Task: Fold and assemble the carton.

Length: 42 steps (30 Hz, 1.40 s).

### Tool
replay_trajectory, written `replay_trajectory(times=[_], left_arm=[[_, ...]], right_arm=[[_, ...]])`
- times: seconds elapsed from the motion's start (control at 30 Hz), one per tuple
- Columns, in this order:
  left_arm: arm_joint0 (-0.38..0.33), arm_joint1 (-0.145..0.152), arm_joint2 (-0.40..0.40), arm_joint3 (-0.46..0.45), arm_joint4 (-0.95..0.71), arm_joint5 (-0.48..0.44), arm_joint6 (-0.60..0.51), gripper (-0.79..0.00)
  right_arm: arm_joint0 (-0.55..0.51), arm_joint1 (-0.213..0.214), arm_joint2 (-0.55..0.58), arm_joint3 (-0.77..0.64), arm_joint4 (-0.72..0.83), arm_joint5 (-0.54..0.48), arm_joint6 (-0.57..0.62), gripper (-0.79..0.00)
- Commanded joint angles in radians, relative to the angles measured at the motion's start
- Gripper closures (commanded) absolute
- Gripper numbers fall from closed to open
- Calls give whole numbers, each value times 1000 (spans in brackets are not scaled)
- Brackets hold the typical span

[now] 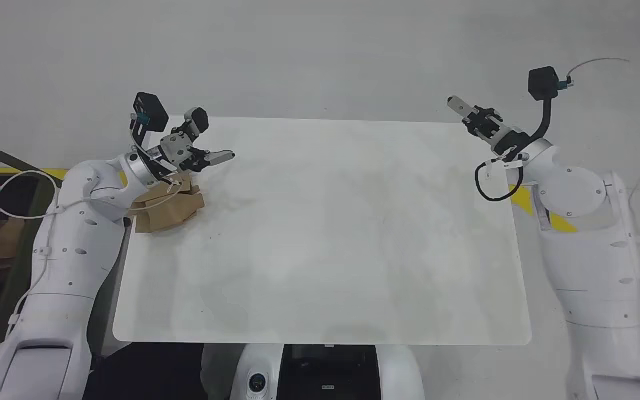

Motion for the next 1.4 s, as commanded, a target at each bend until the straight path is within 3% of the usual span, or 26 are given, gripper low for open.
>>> replay_trajectory(times=[0.0, 0.77, 0.97, 1.37], left_arm=[[0, 0, 0, 0, 0, 0, 0, -784], [0, 0, 0, 0, 0, 0, 0, -784], [16, 6, -41, 3, -93, 40, -30, -785], [-63, 40, -71, 134, -545, -10, -397, -785]], right_arm=[[0, 0, 0, 0, 0, 0, 0, -784], [0, 0, 0, 0, 0, 0, 0, -785], [0, 0, 0, 0, 0, 0, 0, -785], [0, 0, 0, 0, 0, 0, 0, -785]])
